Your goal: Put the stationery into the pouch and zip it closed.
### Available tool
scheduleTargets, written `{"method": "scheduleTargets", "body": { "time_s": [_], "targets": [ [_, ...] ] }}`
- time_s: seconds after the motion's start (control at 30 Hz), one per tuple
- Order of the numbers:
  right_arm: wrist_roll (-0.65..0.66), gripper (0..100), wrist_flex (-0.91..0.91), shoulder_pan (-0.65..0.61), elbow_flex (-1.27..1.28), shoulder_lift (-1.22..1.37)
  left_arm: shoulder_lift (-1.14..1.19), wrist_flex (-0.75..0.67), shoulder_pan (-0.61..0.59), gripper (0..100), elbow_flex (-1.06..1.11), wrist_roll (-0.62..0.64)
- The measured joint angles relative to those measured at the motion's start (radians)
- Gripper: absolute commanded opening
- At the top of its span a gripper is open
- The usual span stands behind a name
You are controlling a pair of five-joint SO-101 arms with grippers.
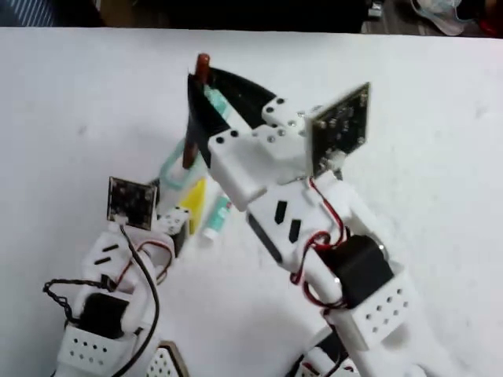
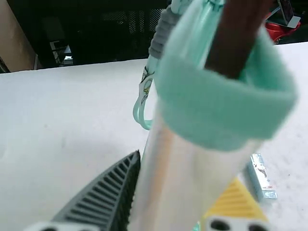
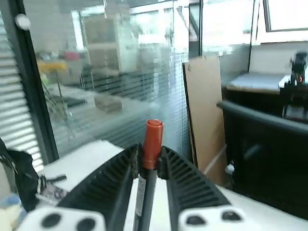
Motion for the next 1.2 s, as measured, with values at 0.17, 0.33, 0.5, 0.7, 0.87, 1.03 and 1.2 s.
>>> {"method": "scheduleTargets", "body": {
  "time_s": [0.17, 0.33, 0.5, 0.7, 0.87, 1.03, 1.2],
  "targets": [
    [0.000, 1.9, 0.000, 0.002, 0.064, 0.000, 0.000, 0.000, 0.000, 20, 0.000, 0.000],
    [0.000, 19.0, 0.005, 0.005, 0.069, -0.003, 0.000, 0.000, -0.008, 20, 0.000, 0.000],
    [0.000, 21.5, 0.095, 0.005, 0.069, -0.006, 0.000, 0.000, -0.011, 20, 0.000, 0.000],
    [0.000, 21.3, 0.107, 0.005, 0.069, -0.006, 0.000, 0.000, -0.011, 20, 0.000, 0.000],
    [0.000, 21.2, 0.107, 0.051, 0.066, -0.006, 0.000, 0.000, -0.011, 20, 0.000, 0.000],
    [0.000, 21.2, 0.146, 0.160, 0.066, -0.006, 0.000, 0.000, -0.011, 20, 0.000, 0.000],
    [0.000, 21.2, 0.255, 0.262, 0.066, -0.006, 0.000, 0.000, -0.011, 20, 0.000, 0.000]
  ]
}}
